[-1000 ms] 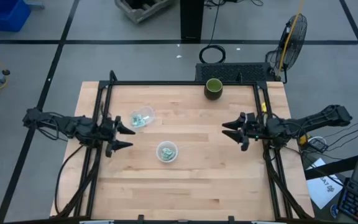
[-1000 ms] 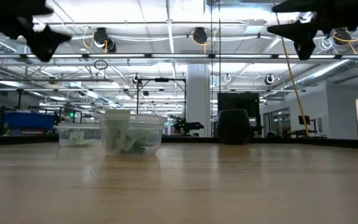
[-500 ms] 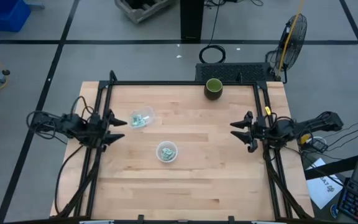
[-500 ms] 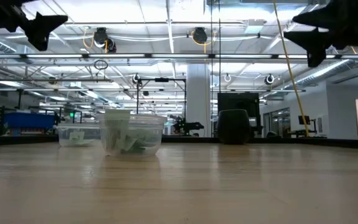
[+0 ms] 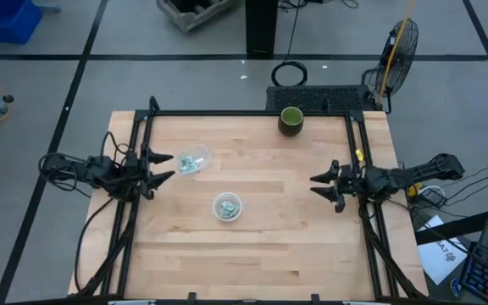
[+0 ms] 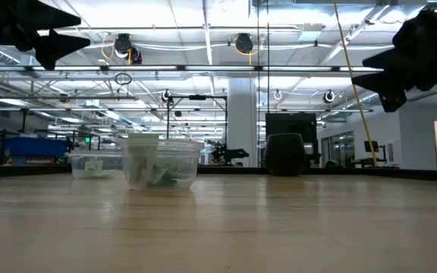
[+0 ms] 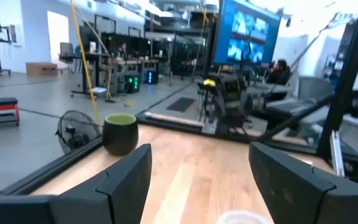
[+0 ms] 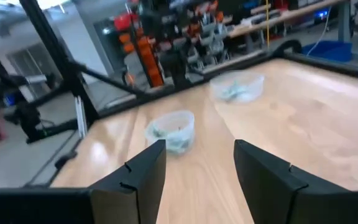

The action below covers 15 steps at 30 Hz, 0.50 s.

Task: Pick and place items into bin
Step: Return to Home Position

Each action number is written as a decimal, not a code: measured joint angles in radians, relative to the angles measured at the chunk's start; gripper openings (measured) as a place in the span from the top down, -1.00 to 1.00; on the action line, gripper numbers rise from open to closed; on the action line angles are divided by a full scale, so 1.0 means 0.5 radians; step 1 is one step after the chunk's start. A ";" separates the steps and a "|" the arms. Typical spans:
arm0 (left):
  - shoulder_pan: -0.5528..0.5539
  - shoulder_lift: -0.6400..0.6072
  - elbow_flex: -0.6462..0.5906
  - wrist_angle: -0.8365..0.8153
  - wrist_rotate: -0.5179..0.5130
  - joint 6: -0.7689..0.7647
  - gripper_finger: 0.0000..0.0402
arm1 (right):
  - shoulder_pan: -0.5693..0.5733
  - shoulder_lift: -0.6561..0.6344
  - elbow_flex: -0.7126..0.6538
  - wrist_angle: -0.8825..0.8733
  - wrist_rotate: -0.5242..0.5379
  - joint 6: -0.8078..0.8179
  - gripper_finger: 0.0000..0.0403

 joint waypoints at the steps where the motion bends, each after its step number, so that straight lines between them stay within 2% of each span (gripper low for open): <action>1: 0.000 0.001 -0.005 -0.011 0.002 0.000 -0.37 | -0.001 0.001 0.000 0.019 0.006 0.000 0.09; 15: 0.000 0.003 -0.007 0.002 0.024 -0.005 -0.37 | -0.002 0.009 -0.004 0.029 0.009 0.000 0.09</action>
